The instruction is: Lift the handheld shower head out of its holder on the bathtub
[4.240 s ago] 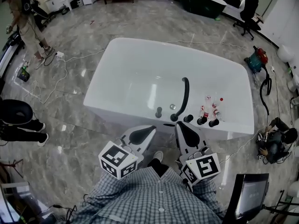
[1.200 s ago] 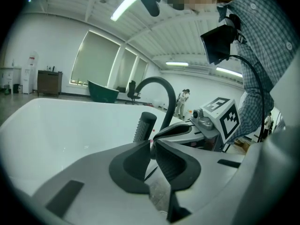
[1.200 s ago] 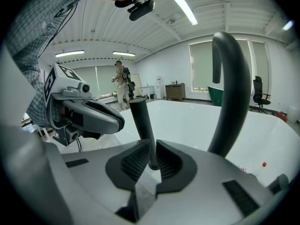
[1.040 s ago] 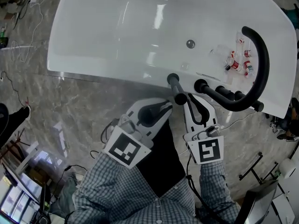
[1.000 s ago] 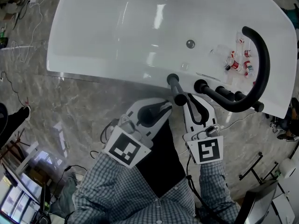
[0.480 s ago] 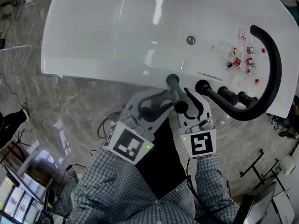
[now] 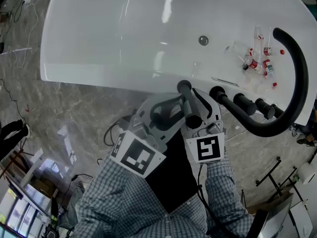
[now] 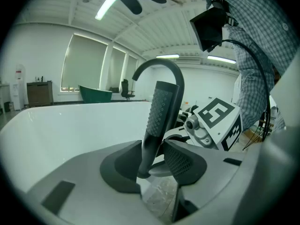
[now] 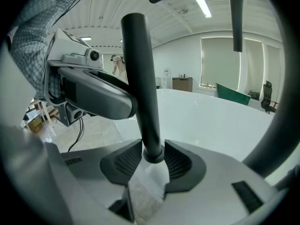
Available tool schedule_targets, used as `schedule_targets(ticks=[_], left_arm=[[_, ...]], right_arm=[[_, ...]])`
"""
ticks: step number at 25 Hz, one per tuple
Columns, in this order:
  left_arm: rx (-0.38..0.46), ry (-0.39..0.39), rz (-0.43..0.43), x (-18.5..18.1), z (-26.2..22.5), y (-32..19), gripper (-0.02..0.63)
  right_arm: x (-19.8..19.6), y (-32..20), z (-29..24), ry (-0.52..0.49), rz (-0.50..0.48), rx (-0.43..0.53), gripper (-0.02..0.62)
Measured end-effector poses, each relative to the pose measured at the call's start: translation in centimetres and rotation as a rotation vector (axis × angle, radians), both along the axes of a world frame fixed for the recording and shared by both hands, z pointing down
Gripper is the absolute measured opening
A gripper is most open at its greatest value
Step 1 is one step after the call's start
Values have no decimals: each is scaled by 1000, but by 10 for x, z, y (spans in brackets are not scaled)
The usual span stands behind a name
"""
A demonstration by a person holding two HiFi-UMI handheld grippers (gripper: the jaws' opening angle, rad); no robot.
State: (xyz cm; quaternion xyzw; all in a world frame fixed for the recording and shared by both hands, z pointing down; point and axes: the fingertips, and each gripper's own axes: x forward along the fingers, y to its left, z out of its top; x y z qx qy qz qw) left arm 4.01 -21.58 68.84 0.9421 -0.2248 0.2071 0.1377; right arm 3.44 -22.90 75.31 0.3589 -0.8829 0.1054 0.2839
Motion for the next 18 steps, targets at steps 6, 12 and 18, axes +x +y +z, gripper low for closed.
schedule_targets(ticks=[6, 12, 18], left_arm=[[12, 7, -13, 1, 2, -4, 120], [11, 12, -23, 7, 4, -7, 120], [16, 1, -26, 9, 8, -12, 118]], right_arm=[[-9, -6, 7, -2, -17, -1, 129], [-12, -9, 13, 17, -25, 1, 129], [-11, -13, 14, 12, -12, 5, 129]])
